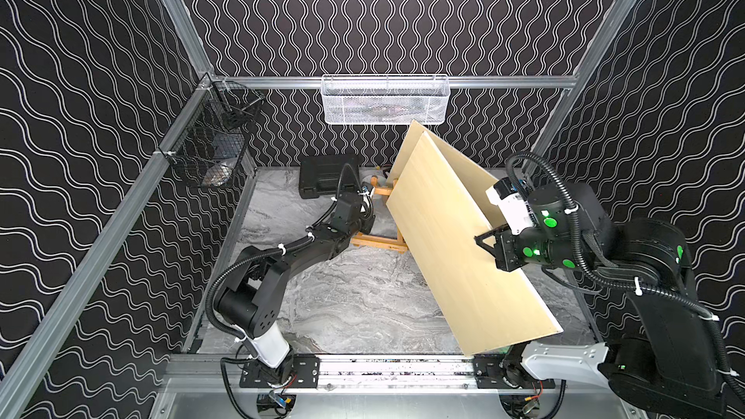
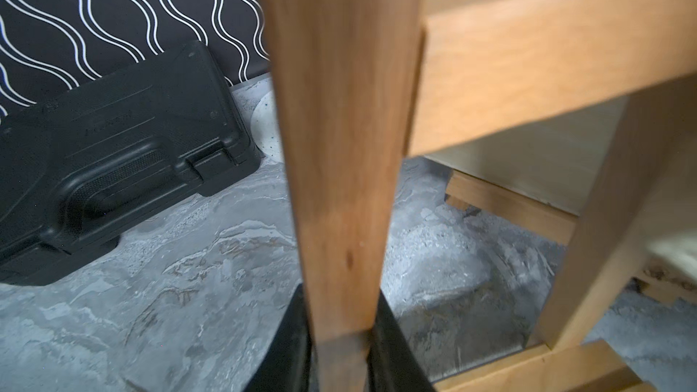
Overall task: Assemble the easel
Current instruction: Adjust the easel at the center of the board.
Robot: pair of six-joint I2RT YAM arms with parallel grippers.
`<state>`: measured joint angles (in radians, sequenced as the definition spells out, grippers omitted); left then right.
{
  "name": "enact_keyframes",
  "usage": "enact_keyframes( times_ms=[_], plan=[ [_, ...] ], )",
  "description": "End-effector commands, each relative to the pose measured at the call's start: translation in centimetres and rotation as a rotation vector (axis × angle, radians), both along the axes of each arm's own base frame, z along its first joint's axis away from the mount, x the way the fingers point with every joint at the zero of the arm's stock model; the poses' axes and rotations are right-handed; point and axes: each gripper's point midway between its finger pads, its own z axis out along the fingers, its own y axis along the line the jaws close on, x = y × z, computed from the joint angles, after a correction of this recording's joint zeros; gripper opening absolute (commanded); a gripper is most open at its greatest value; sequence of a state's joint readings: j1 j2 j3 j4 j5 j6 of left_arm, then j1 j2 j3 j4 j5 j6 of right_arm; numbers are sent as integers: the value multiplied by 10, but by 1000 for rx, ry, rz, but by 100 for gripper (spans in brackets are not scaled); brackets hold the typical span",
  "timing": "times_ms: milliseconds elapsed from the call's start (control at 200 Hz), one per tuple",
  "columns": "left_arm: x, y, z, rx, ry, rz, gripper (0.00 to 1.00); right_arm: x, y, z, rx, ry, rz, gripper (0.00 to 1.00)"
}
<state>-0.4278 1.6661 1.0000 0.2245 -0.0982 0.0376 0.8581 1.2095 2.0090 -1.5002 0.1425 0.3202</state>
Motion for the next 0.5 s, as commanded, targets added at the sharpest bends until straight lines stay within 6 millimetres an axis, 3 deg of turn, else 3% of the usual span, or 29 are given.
enact_keyframes(
  times_ms=[0,280,495],
  plan=[
    [-10,0,-1,68,-5,-69,14,10,17,32,113,-97,26,0],
    [-28,2,-8,93,0,-166,9,8,15,49,149,-139,34,0],
    [-42,-8,-5,59,-20,-261,15,9,15,51,146,-152,37,0]
  ],
)
